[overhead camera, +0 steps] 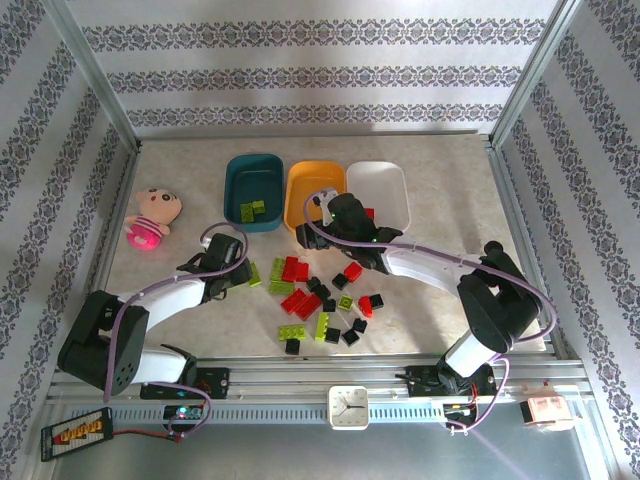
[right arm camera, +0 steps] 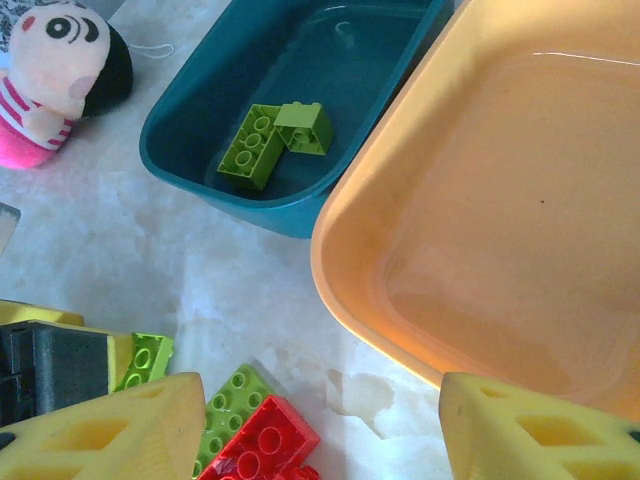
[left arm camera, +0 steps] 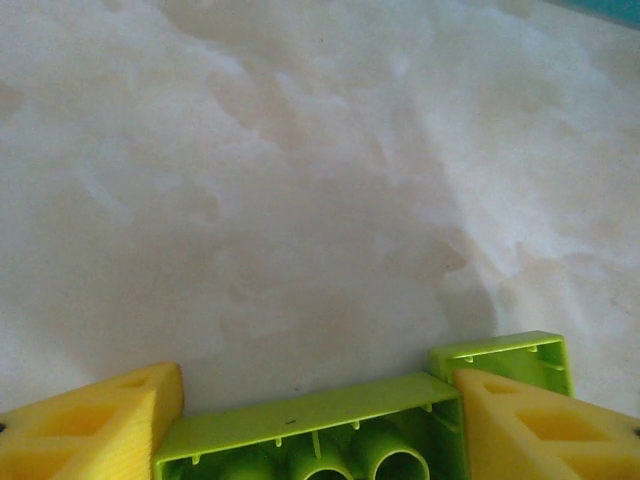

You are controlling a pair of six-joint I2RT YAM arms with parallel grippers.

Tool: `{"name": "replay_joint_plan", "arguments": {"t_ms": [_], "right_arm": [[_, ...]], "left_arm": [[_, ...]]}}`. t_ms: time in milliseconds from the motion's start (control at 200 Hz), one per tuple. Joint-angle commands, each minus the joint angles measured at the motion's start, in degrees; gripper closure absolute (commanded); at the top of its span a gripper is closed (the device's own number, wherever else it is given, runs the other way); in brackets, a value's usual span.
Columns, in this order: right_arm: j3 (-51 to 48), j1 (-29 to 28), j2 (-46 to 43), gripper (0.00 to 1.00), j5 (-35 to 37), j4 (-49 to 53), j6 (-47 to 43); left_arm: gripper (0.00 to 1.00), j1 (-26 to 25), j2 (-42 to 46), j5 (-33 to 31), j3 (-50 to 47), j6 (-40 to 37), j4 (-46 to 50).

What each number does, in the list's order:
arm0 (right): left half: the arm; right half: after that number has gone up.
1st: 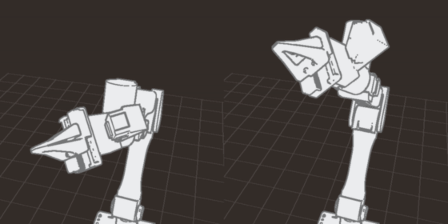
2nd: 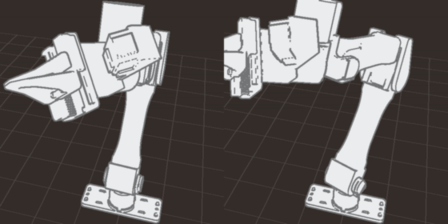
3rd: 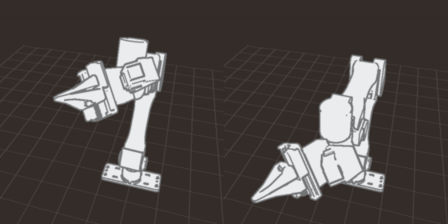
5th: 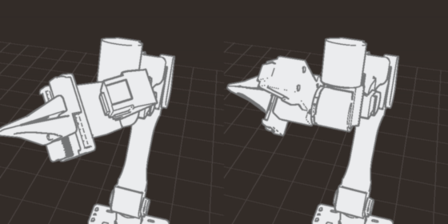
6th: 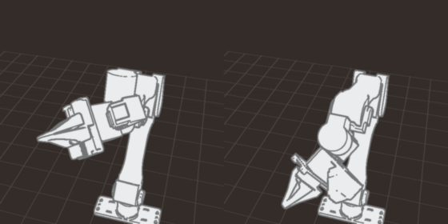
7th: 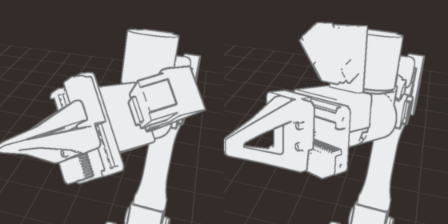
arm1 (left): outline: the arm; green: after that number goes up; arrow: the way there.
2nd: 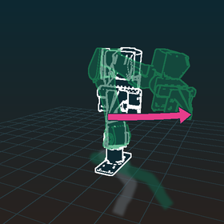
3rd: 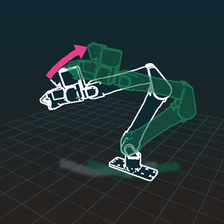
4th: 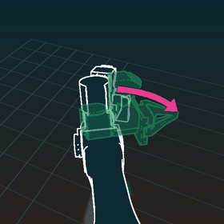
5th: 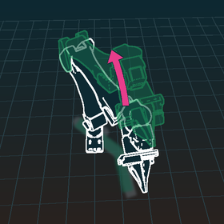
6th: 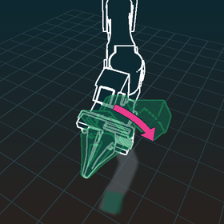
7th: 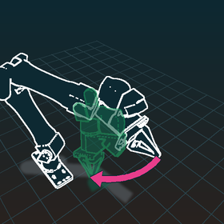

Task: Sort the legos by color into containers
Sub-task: Pick up the legos from the middle-left of the table, then place the legos at the middle-left of the table.

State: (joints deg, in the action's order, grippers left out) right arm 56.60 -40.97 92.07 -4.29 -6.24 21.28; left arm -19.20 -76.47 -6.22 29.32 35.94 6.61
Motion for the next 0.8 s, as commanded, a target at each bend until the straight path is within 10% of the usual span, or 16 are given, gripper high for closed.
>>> {"name": "replay_joint_plan", "arguments": {"t_ms": [0, 440, 795], "right_arm": [[-1.7, 0.9, -2.2, 0.37, 0.8, -1.6, 1.3], [-8.1, 2.2, -8.8, 0.37, 0.9, -2.7, 2.7], [-11.3, -0.2, -7.3, 0.36, -0.6, -3.4, 2.4]], "left_arm": [[0.42, -0.6, 2.6, 0.7, 0.0, -0.2, 2.3], [0.49, -0.5, 8.5, 1.5, 18.7, -3.7, 15.7], [0.50, -0.5, 10.7, 5.1, 1.3, -0.1, 10.2]]}}
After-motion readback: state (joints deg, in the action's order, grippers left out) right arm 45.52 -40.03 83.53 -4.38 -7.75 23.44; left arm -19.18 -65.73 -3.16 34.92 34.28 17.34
